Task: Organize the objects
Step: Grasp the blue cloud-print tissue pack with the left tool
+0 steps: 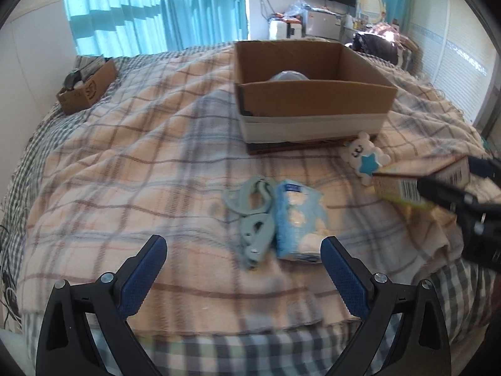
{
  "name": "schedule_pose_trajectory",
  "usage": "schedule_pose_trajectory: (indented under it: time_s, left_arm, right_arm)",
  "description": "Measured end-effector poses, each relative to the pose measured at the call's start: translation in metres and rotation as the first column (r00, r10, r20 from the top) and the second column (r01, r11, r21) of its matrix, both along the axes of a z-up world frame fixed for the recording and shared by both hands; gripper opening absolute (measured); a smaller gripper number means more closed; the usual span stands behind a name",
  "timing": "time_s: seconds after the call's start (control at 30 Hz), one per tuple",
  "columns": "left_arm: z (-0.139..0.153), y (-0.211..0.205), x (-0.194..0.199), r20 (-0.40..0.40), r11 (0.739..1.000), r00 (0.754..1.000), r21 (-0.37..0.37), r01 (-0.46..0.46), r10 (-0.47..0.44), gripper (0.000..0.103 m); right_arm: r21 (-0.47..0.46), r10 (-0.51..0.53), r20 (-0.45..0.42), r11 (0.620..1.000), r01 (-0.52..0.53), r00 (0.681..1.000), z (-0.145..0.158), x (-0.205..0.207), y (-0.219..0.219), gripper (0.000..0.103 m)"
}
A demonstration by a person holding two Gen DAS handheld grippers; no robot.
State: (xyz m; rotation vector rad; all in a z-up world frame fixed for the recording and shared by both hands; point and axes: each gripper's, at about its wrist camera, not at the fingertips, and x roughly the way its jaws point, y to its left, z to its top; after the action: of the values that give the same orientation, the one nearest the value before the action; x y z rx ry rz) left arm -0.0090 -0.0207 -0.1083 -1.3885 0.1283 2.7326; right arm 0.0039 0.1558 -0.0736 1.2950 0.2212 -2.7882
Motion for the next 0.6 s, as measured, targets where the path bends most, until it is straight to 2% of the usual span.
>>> schedule_pose_trajectory:
  time_s: [0.17,0.23,0.27,0.4,0.6]
  left_arm:
    - [-0.010,0.031,-0.003,0.026,0.996,0.996,0.019,0.082,-0.082,0.101]
    - [-0.015,0.043,-0.005,0.037,0.993,0.992,0.032,0.117,-0.118,0.098]
    - [-0.018,0.046,-0.007,0.042,0.992,0.991,0.034,0.125,-0.126,0.094]
    - [-0.032,0.059,-0.016,0.088,0.989,0.986,0.033,0.141,-0.143,0.086]
    - [-0.054,0.069,-0.034,0.139,0.990,0.980,0.036,0.139,-0.143,0.085]
  right_arm:
    - [0.021,-0.023,-0.045,0.999,0.024,0.999,0.016,-0.003,0.020,0.078]
    - [0.018,-0.028,-0.047,0.999,0.029,0.998,0.017,-0.004,0.025,0.078]
    - [0.012,-0.027,-0.043,1.000,0.028,0.999,0.015,-0.005,0.027,0.078]
    - [-0.013,-0.023,-0.021,1.000,0.022,1.000,0.006,-0.005,0.033,0.078]
    - [-0.049,-0.022,0.001,0.999,0.022,1.000,-0.004,-0.007,0.038,0.078]
